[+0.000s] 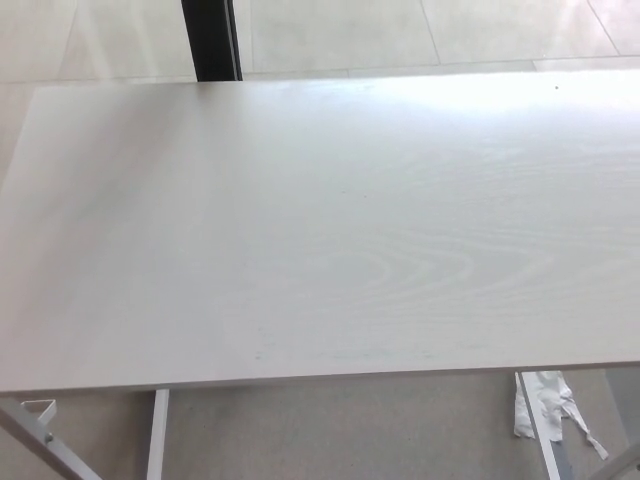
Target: The robot uses its right hand to pick up a cube kept in the middle of the desk infront of it and hands it to a person
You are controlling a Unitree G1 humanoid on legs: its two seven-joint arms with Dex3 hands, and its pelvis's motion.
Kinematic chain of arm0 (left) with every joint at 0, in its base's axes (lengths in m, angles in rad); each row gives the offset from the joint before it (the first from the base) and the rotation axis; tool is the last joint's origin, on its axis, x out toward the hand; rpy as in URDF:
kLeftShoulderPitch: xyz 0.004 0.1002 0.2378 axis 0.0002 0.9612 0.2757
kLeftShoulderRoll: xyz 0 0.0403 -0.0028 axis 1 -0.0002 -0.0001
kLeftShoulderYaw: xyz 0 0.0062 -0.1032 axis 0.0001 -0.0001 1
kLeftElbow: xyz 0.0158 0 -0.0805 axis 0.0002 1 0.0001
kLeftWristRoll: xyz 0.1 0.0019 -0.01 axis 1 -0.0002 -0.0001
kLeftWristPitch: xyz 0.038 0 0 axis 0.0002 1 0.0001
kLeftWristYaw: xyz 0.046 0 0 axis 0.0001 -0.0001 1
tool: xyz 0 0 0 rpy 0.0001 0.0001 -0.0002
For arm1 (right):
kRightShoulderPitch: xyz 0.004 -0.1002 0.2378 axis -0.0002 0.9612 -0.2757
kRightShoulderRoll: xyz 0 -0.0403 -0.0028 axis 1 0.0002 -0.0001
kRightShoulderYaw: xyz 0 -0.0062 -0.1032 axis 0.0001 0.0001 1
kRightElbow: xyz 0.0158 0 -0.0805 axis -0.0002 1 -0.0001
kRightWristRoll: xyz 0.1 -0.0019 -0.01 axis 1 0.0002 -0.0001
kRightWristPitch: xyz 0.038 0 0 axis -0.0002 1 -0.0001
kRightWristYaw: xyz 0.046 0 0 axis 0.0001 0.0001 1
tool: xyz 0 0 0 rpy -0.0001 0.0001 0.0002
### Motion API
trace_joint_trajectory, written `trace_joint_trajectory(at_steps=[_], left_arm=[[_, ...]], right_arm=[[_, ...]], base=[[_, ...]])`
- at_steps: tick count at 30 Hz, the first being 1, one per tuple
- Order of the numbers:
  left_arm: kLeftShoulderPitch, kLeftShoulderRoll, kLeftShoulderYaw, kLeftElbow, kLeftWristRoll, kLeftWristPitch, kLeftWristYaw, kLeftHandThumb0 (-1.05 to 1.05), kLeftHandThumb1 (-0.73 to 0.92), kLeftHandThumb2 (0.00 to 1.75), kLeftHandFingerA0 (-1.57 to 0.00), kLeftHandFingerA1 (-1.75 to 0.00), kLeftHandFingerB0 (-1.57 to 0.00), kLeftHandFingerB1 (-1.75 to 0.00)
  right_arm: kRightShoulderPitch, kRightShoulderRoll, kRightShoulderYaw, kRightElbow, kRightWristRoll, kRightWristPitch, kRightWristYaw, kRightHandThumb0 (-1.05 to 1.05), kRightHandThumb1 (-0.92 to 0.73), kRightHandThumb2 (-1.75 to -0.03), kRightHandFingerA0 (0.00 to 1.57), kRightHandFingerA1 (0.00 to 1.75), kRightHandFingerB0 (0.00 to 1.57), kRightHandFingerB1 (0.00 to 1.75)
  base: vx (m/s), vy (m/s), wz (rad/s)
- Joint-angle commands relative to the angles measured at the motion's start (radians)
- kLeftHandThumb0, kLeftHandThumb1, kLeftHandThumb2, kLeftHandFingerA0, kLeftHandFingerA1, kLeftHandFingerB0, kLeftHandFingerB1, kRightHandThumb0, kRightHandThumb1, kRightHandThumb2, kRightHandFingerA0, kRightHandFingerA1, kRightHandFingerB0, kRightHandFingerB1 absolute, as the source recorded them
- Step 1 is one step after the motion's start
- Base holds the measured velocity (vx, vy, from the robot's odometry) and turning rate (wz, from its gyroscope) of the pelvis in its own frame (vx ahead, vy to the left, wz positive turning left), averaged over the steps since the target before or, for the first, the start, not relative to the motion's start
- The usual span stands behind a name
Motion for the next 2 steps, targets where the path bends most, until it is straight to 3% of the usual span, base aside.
trace_joint_trajectory(at_steps=[1,2], left_arm=[[0.001,0.019,0.011,-0.008,-0.005,0.006,-0.019,-0.71,0.74,0.62,-0.41,-0.52,-0.41,-0.4],[0.001,0.019,0.011,-0.008,-0.005,0.006,-0.019,-0.71,0.74,0.62,-0.41,-0.52,-0.41,-0.4]], right_arm=[[-0.015,-0.042,0.048,0.003,0.045,-0.045,0.041,-0.51,-0.51,-0.56,0.24,0.5,0.31,0.31],[-0.015,-0.042,0.048,0.003,0.045,-0.045,0.041,-0.51,-0.51,-0.56,0.24,0.5,0.31,0.31]], base=[[0.0,0.0,0.0],[0.0,0.0,0.0]])
